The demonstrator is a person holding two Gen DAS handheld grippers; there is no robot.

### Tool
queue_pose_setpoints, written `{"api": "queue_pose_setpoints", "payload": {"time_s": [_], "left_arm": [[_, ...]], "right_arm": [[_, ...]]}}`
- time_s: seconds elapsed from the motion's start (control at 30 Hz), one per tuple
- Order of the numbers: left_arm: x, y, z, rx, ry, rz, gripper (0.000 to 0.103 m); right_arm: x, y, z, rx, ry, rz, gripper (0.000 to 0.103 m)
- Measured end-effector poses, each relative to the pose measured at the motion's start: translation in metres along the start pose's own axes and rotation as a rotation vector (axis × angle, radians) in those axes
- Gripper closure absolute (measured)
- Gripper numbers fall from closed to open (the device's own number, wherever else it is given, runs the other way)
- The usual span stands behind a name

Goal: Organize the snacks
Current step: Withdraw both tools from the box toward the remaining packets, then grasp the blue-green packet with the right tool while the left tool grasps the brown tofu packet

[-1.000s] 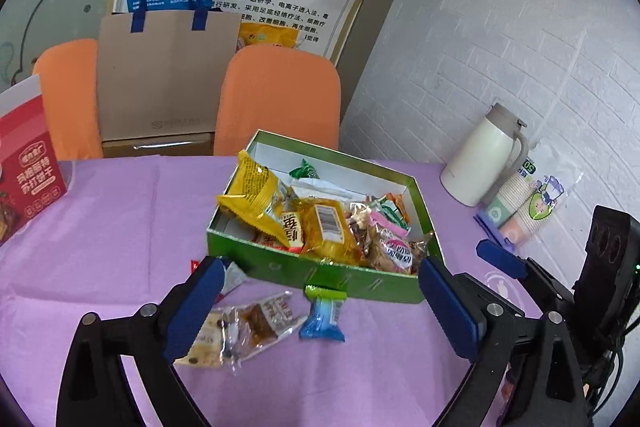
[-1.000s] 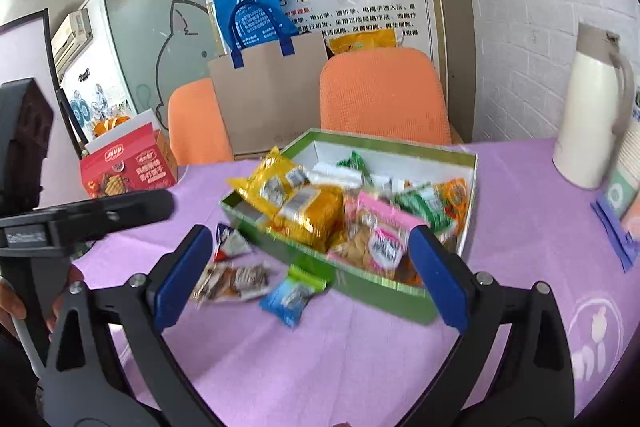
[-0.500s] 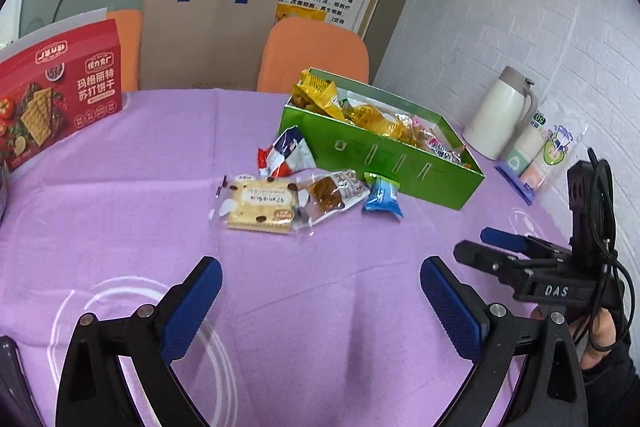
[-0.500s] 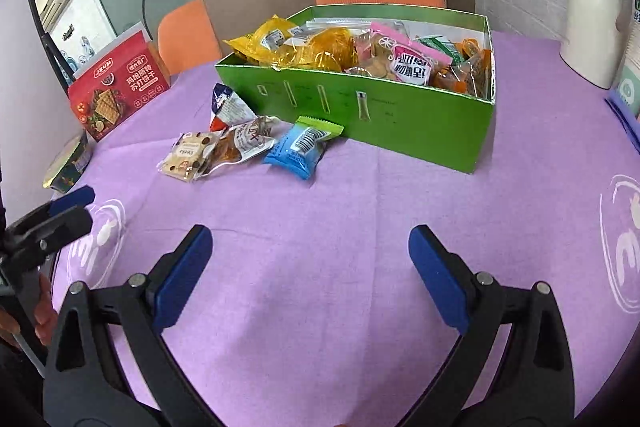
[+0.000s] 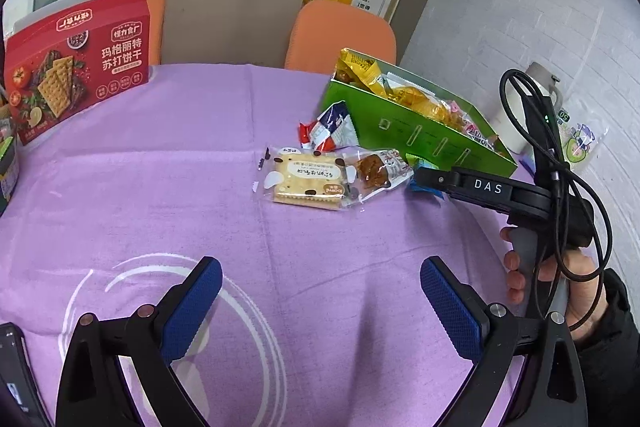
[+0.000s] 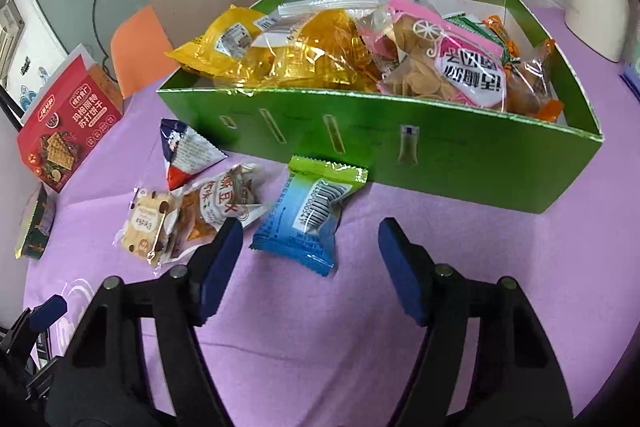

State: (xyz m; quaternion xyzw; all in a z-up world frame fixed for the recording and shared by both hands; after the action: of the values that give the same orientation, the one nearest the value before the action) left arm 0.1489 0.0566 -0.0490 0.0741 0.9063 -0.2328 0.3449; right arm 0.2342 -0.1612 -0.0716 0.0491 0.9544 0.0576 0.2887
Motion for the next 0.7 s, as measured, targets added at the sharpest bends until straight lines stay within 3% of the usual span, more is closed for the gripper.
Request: {"api": "queue_pose_setpoints", "payload": {"time_s": [0.03, 0.07, 0.2, 0.27, 0.43, 0.6, 0.7], "left_arm": [[-0.003, 0.001, 0.003, -0.007, 0.004, 0.001, 0.002], [-0.006, 0.003, 0.006, -0.015, 0.007, 0.0, 0.002], [-0.024, 0.004, 0.021, -0.026, 0.012, 0.001, 0.002], [-0.034, 0.005, 0.033, -0.048, 0.019, 0.013, 0.002], [-0.057, 0.007, 0.069, -0.079, 0.063, 0.0, 0.002], [-0.07, -0.021, 0.084, 0.074, 0.054, -0.017, 0.003], [-0.083, -0.04, 0.093, 0.117, 0.052, 0.024, 0.004]], "right_arm": [[-0.001, 0.0, -0.001, 0.017, -0.021, -0.015, 0.046], [-0.001, 0.001, 0.0, 0.017, -0.014, -0.034, 0.064], [0.002, -0.002, -0.006, -0.004, -0.015, -0.06, 0.073], [0.005, -0.005, -0.013, -0.01, -0.024, -0.09, 0.083], [0.013, -0.017, -0.031, -0.014, -0.034, -0.139, 0.083], [0.012, -0.027, -0.041, -0.021, -0.059, -0.141, 0.083], [0.006, -0.021, -0.039, -0.049, -0.069, -0.118, 0.067]]}}
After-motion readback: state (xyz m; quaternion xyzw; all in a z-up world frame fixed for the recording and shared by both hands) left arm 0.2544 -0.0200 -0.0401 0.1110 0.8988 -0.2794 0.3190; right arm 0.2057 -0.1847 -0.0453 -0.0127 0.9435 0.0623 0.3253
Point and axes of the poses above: each gripper's, at about its wrist camera, not at the fingertips, and z roughly the way its jaws point, y to its left, x to its underside, the point moved 7 cm from there along z, roughly the way its jaws point, and after that the axes turned 9 degrees about x, right-handed, at the moved point
